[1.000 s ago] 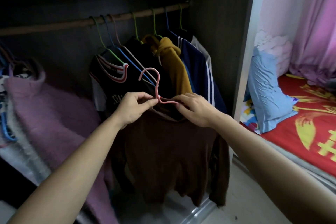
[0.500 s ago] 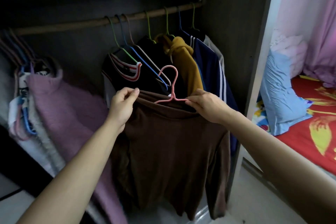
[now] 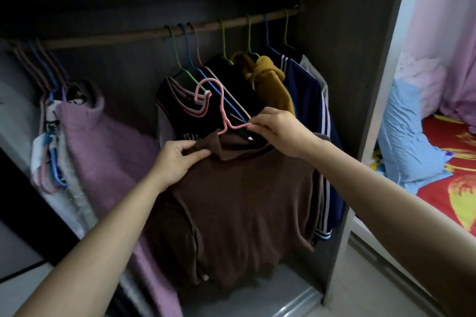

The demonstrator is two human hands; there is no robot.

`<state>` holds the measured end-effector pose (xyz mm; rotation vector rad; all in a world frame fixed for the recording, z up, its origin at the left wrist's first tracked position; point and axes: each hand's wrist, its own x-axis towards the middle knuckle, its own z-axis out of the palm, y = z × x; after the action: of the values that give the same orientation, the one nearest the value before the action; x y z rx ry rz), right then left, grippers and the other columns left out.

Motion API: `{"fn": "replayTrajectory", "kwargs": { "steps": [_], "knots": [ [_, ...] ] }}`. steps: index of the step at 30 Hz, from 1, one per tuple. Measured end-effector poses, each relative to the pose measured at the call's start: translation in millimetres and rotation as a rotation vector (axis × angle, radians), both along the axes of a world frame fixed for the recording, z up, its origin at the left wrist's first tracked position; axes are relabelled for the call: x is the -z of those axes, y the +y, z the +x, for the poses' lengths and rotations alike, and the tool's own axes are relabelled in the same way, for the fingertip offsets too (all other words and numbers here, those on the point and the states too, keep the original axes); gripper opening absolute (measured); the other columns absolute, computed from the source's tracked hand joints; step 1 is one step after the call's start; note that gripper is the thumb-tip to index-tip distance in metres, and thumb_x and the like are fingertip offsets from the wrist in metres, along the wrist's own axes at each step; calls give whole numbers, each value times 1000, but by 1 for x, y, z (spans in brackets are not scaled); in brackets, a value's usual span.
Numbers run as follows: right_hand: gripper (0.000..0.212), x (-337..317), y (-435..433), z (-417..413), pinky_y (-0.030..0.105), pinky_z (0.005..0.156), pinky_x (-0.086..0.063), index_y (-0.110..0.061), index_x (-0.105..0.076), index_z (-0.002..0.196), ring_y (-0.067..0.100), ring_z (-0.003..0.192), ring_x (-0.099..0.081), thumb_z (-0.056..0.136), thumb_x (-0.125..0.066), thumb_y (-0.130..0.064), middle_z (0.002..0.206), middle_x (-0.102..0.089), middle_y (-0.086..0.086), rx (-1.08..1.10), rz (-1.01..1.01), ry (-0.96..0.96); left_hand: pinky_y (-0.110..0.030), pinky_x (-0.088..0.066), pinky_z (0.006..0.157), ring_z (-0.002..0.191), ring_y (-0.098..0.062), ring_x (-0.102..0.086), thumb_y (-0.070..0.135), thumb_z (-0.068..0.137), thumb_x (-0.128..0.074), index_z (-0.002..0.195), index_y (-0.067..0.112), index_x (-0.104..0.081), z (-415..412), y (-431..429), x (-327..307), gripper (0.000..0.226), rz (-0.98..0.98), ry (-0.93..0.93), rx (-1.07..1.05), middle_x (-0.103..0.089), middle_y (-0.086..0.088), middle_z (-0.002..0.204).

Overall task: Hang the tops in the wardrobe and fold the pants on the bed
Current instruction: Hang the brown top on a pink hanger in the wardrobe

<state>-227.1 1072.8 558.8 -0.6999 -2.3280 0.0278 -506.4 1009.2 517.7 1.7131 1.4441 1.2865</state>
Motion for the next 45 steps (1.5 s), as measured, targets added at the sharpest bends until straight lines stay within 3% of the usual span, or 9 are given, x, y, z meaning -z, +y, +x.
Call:
{"fn": "replayTrajectory", "kwargs": {
  "steps": [11,13,16,21,27,33,36,40,45],
  "knots": [
    [39,20,7,13,33,103,-46,-20,-62,135,12,113,-58,103,-51,-39,122,-63,1,41,-285,-30,-24,-53,83,92,-13,-67,11,87,-72,100,10,-78,18,7,-1,14,151,-241,-41,-76,-10,100],
    [41,16,2,2,24,94,-49,-20,-62,134,7,107,-61,102,-51,-43,117,-65,-2,-11,-283,74,-23,-53,77,86,-10,-66,11,87,-72,95,19,-80,25,9,-1,13,132,-219,-22,-77,-5,95],
    [35,9,-6,-18,17,69,-46,-15,-71,102,-1,74,-61,104,-48,-42,81,-67,-10,-37,-356,330,-17,-54,69,79,-5,-67,10,88,-72,89,26,-80,37,11,0,18,122,-213,3,-76,3,87],
    [26,13,-6,-28,23,74,-49,-17,-70,110,3,79,-60,106,-49,-30,86,-63,-10,-25,-366,506,-14,-52,69,81,-2,-68,6,90,-69,93,21,-78,47,8,1,18,126,-246,38,-77,6,88],
    [28,32,-4,-23,51,98,-41,-26,-76,100,16,110,-50,101,-53,-43,96,-54,-11,146,-383,143,-13,-50,71,83,-1,-67,10,90,-69,88,24,-79,48,11,-5,18,215,-306,-22,-76,7,87],
    [23,34,-2,-12,39,93,-49,-48,-70,74,11,97,-60,94,-59,-52,92,-66,-10,187,-570,55,-24,-55,84,93,-12,-70,14,89,-71,93,20,-80,44,13,2,12,191,-478,-75,-77,-2,96],
    [25,36,-1,-5,40,83,-54,-46,-69,67,13,87,-64,91,-63,-52,90,-71,-1,258,-635,96,-25,-55,80,91,-14,-70,15,88,-72,94,19,-80,42,12,5,10,158,-537,-61,-76,-3,94],
    [24,31,-9,0,44,83,-54,-26,-78,75,20,83,-66,90,-69,-43,85,-72,9,261,-613,234,-19,-54,74,84,-7,-68,14,88,-72,87,21,-79,41,8,5,10,175,-463,-112,-76,3,86],
    [21,-3,-21,-18,33,81,-52,-17,-79,79,9,84,-63,90,-73,-34,84,-66,-5,112,-329,434,-9,-47,76,84,5,-66,23,88,-75,94,21,-76,24,6,-4,7,271,141,-134,-74,15,88]
  ]
}}
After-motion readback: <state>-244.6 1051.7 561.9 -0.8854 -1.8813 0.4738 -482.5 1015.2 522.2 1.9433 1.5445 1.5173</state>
